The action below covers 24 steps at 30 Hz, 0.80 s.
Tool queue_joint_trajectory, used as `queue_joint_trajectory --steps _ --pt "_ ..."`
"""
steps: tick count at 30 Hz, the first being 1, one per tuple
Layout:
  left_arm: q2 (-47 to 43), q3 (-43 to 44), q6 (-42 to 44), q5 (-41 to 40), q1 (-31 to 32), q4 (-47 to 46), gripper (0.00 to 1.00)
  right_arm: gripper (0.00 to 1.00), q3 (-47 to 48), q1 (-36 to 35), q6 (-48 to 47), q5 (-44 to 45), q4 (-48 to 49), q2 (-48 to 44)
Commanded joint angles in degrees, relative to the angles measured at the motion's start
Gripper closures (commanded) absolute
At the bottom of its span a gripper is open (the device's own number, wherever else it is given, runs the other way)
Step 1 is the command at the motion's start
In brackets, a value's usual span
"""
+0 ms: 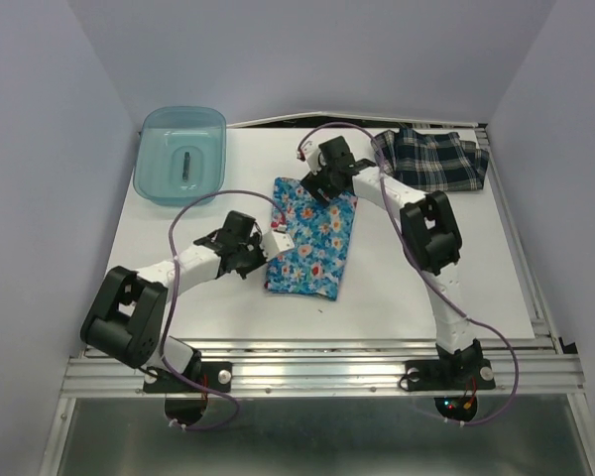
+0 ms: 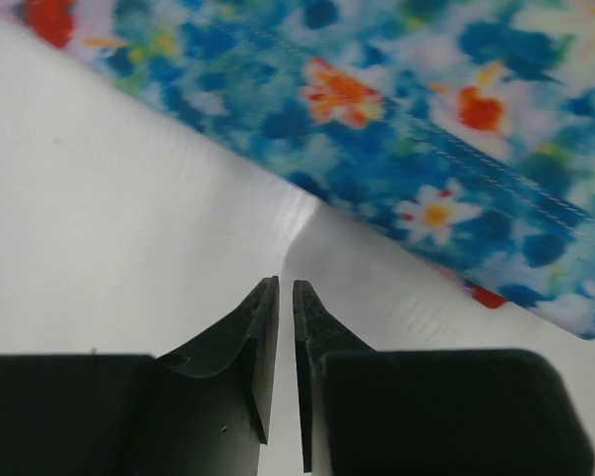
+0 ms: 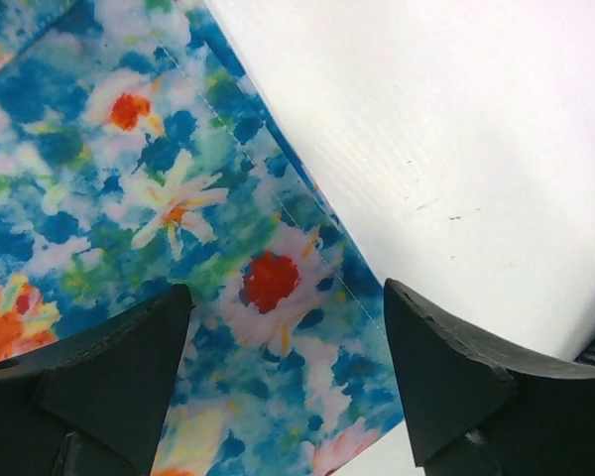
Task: Fold and stack the skirts
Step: Fold the skirt
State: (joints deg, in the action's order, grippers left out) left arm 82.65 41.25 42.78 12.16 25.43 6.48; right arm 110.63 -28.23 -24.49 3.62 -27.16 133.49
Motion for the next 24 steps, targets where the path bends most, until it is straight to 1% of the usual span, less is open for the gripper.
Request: queue_joint_trajectory --steps 1,2,4,7,9,10,11,12,14,16,17,18,19,20,21,22,24 --pt "-2.5 -2.7 4.9 5.5 4.7 1.3 0.77 0.16 -4.3 1.1 1.5 -3.4 12.6 -9.6" --pt "-1.6 -2.9 5.6 5.6 5.7 1.3 0.78 0.16 -5.4 1.1 1.5 -6.3 12.5 -11.1" --pt "-1.0 -2.6 5.5 7.6 7.3 1.4 0.78 0.16 -5.3 1.1 1.6 -9.1 8.9 -14.3" --pt "-1.1 -2.1 4.8 9.8 10.1 1.8 0.78 0.17 -4.6 1.1 2.3 -11.1 1.5 -16.3" --pt "-2.1 -1.9 3.5 10.2 11.9 1.8 0.78 0.18 -6.3 1.1 1.8 -12.7 -3.4 -18.0" --pt "-3.0 -1.7 2.9 10.8 13.4 2.0 0.78 0.2 -7.0 1.1 2.0 -14.7 -5.0 -18.7" --pt "-3.9 -1.4 1.8 11.4 14.8 2.3 0.78 0.21 -9.4 1.1 1.9 -16.4 -6.8 -20.2" --pt "-3.9 -1.4 1.2 11.4 14.8 2.3 0.78 0.21 -11.0 1.1 2.2 -16.4 -7.3 -20.2" --pt "-5.0 -0.8 -0.4 11.1 15.8 3.4 0.78 0.24 -13.9 1.1 1.8 -18.6 -7.9 -22.7" --pt "-5.8 -0.6 -2.3 8.0 15.8 4.9 0.78 0.26 -16.9 1.1 1.9 -21.4 -9.4 -24.0" --pt "-7.2 -0.7 -2.6 6.4 15.4 5.5 0.78 0.29 -17.8 1.1 2.1 -22.4 -9.7 -25.1" --pt "-8.4 -1.0 -2.8 4.4 14.7 6.6 0.77 0.3 -19.5 1.1 2.4 -25.9 -10.3 -25.7" --pt "-9.8 -1.2 -2.5 4.1 13.7 7.2 0.76 0.31 -20.4 1.1 2.5 -25.9 -10.5 -26.2" --pt "-13.4 -1.7 -2.2 4.0 12.7 7.7 0.75 0.33 -21.5 1.1 2.7 -30.0 -10.6 -26.7" --pt "-15.5 -2.0 -0.8 3.9 11.4 8.5 0.67 0.34 -23.3 1.1 2.9 -32.2 -10.5 -27.1" --pt "-19.5 -2.4 0.4 3.8 11.3 8.9 0.62 0.35 -24.0 1.1 3.0 -35.7 -10.4 -26.8" --pt "-23.2 -2.7 2.1 3.7 11.4 8.6 0.52 0.37 -24.5 1.1 3.8 -38.6 -10.4 -24.8"
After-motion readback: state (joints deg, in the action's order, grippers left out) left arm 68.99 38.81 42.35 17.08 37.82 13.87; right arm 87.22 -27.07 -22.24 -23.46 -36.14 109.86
